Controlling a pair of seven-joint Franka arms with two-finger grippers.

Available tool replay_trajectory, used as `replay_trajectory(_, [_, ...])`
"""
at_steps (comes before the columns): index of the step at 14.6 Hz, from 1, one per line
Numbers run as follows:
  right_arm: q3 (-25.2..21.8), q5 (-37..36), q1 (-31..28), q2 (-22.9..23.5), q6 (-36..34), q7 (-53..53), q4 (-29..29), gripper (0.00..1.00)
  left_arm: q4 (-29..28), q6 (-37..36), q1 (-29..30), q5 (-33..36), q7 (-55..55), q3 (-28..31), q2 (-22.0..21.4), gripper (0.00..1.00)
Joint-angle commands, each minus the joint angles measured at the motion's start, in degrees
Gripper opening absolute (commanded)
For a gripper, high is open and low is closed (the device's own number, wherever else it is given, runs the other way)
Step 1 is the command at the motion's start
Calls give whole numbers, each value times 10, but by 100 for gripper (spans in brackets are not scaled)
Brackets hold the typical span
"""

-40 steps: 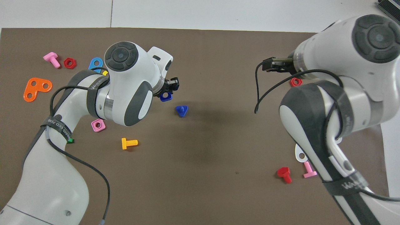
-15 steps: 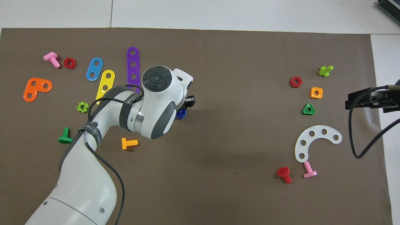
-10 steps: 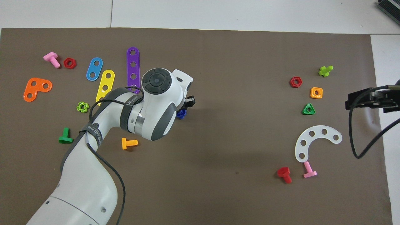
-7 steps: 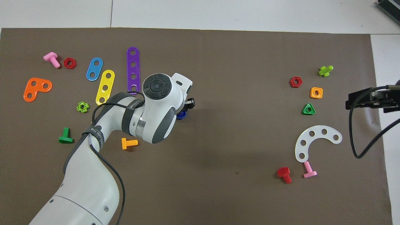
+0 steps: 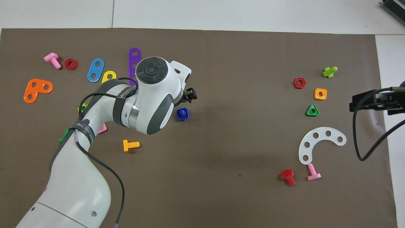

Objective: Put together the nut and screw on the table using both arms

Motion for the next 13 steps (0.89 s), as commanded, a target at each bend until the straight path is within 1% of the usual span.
replay_trajectory(1, [4,8,-8,-17,8,-5,-21,100,32,-66,61,4,35,-4,-35,100])
replay_trajectory(3, [4,9,-9,-18,9,-5,-21,100,18,-108,108,1,118,-4,-77,100])
replay_trajectory(5, [4,9,-8,-18,8,-5,-21,100,14,-162,154,1,227,-3,-99,100])
replay_trajectory(7, [4,10,-8,-18,9,-5,-21,100,-10,-186,200,4,313,-2,-126,100])
replay_trajectory(9, [4,10,-8,-18,9,-6,-21,100,-55,-193,238,15,363,1,-163,100])
replay_trajectory(10, [4,10,-8,-18,9,-7,-21,100,-71,-193,253,34,379,1,-179,100])
replay_trajectory(13, [3,10,-10,-18,8,-11,-21,100,-92,-204,261,65,393,2,-218,100])
